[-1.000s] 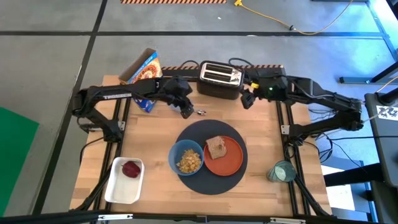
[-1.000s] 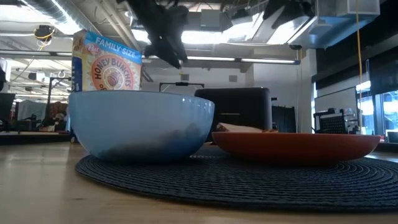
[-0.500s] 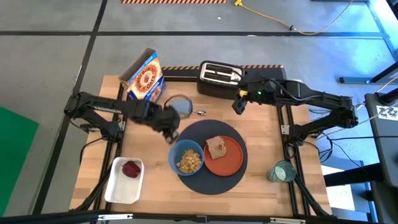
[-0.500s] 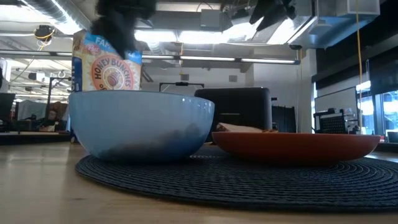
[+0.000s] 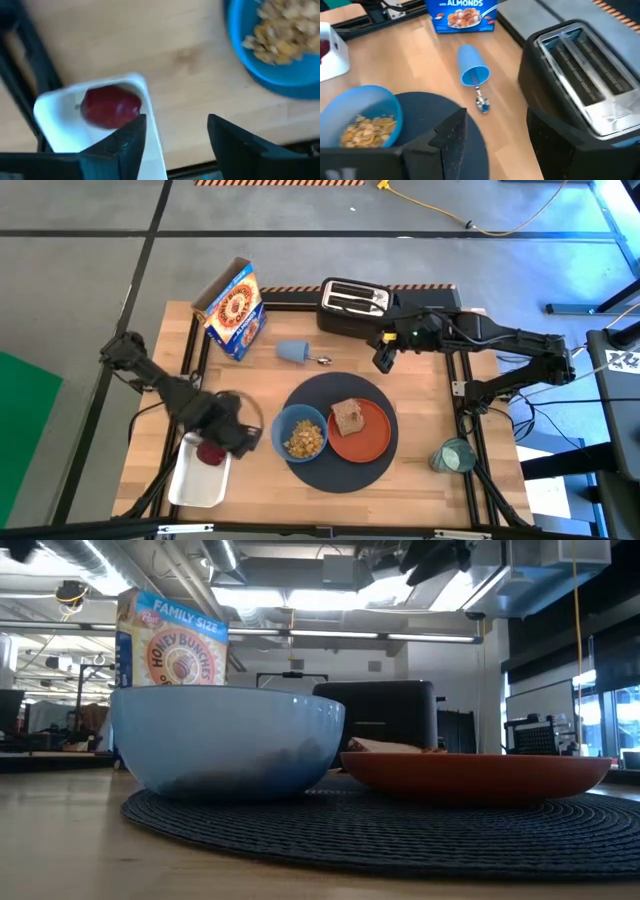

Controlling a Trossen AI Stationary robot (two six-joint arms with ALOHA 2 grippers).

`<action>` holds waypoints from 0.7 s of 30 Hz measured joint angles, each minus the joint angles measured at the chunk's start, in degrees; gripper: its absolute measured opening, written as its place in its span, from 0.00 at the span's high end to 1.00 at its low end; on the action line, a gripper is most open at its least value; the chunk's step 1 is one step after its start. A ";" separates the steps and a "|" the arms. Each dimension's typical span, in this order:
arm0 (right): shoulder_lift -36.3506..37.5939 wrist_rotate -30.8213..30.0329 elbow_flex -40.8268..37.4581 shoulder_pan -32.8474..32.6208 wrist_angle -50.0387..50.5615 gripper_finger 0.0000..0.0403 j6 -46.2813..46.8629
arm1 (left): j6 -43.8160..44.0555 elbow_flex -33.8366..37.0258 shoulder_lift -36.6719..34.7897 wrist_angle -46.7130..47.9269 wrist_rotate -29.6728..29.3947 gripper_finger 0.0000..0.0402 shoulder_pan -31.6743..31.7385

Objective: Arrange a breakfast setting
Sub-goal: Put the red apple from the white bin onto the orange plate

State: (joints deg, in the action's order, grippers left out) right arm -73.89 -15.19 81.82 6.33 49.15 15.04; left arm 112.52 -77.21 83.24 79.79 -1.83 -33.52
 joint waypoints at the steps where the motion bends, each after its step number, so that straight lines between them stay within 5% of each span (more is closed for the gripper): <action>1: 0.04 0.48 0.00 0.00 0.19 0.51 0.73 | 4.35 0.00 0.00 0.72 -0.86 0.46 -1.85; 3: 0.16 0.57 -0.02 0.00 0.11 0.50 1.18 | 12.37 0.00 0.00 2.71 -2.03 0.41 -4.98; 7: 0.20 -0.42 -0.02 0.07 -2.47 0.49 2.75 | 14.91 0.00 0.00 5.98 0.07 0.33 -7.02; 14: 0.20 -0.16 -0.02 0.07 -8.71 0.49 3.40 | 9.25 0.00 2.55 7.80 -4.88 0.25 -7.25; 21: 0.20 1.36 -0.02 0.00 -8.04 0.49 5.71 | 3.32 6.35 3.98 0.68 -1.66 0.25 -10.04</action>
State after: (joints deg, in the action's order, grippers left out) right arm -73.69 -13.83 81.80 6.33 41.11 20.75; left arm 115.83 -70.86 87.22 80.47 -3.49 -43.57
